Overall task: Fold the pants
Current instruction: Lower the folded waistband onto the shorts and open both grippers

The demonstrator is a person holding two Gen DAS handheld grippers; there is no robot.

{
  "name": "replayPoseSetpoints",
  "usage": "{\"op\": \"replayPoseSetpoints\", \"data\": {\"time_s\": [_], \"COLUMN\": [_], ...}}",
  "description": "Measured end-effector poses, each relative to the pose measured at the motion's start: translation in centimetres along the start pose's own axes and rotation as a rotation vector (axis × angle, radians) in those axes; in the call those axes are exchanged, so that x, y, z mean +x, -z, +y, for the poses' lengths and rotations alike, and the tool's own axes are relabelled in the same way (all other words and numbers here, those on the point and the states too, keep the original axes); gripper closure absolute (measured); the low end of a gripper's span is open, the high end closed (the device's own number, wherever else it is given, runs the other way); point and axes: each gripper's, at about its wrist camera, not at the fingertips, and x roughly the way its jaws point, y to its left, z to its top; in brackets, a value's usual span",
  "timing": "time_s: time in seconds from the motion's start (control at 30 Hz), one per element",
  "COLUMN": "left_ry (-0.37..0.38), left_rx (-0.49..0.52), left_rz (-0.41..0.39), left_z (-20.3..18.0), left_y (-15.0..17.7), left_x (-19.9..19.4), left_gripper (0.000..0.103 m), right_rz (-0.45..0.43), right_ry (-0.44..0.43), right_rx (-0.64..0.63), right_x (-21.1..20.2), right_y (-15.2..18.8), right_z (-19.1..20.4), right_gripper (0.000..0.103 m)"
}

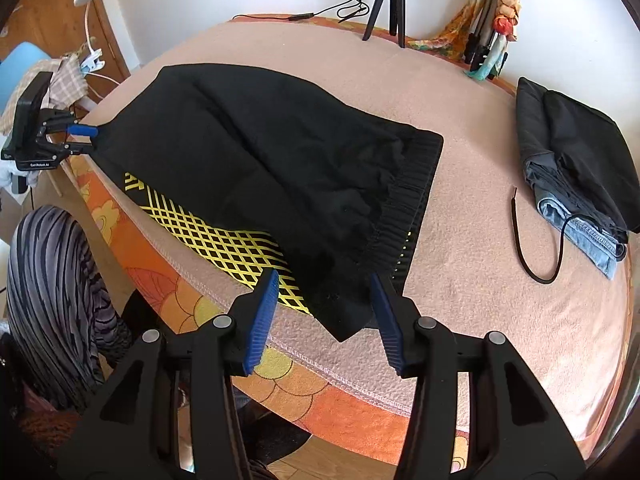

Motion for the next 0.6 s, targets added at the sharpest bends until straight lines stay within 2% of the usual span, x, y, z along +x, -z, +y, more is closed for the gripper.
{"op": "replayPoseSetpoints", "data": {"time_s": [0.17, 0.27, 0.3, 0.37, 0.4, 0.43, 0.47, 0.5, 0.53, 0.6], "left_ry": [-0.055, -0.074, -0.071, -0.032, -0.032, -0.038, -0.041, -0.045, -0.051, -0.052], "left_rx": [0.063, 0.096, 0.101, 0.098, 0.096, 0.094, 0.088, 0.079, 0.068, 0.039], "left_rz": [0.071, 0.065, 0.063, 0.061, 0.06, 0.054, 0.045, 0.031, 0.014, -0.014], "left_z": [0.0, 0.2, 0.3, 0.6, 0.8, 1.0, 1.1, 1.3, 1.5, 2.0], "left_y": [0.4, 0.5, 0.5, 0.6, 0.6, 0.6, 0.6, 0.6, 0.6, 0.6], "left_x": [1.3, 1.4, 1.4, 1.5, 1.5, 1.5, 1.3, 1.1, 0.7, -0.1], "left_gripper": [0.07, 0.067, 0.071, 0.092, 0.097, 0.098, 0.099, 0.1, 0.1, 0.101], "right_rz": [0.023, 0.035, 0.041, 0.053, 0.06, 0.07, 0.078, 0.087, 0.097, 0.091], "right_ry": [0.036, 0.062, 0.068, 0.086, 0.099, 0.106, 0.119, 0.132, 0.143, 0.204], "right_rx": [-0.032, -0.059, -0.069, -0.099, -0.121, -0.145, -0.171, -0.202, -0.236, -0.332], "right_x": [0.8, 1.3, 1.4, 1.8, 2.0, 2.2, 2.3, 2.5, 2.5, 2.4], "right_y": [0.4, 0.5, 0.6, 0.7, 0.7, 0.8, 0.8, 0.7, 0.5, -0.1], "right_z": [0.2, 0.1, 0.1, 0.2, 0.3, 0.5, 0.6, 0.7, 0.9, 1.7], "right_gripper": [0.053, 0.053, 0.053, 0.053, 0.053, 0.054, 0.058, 0.07, 0.087, 0.092]}}
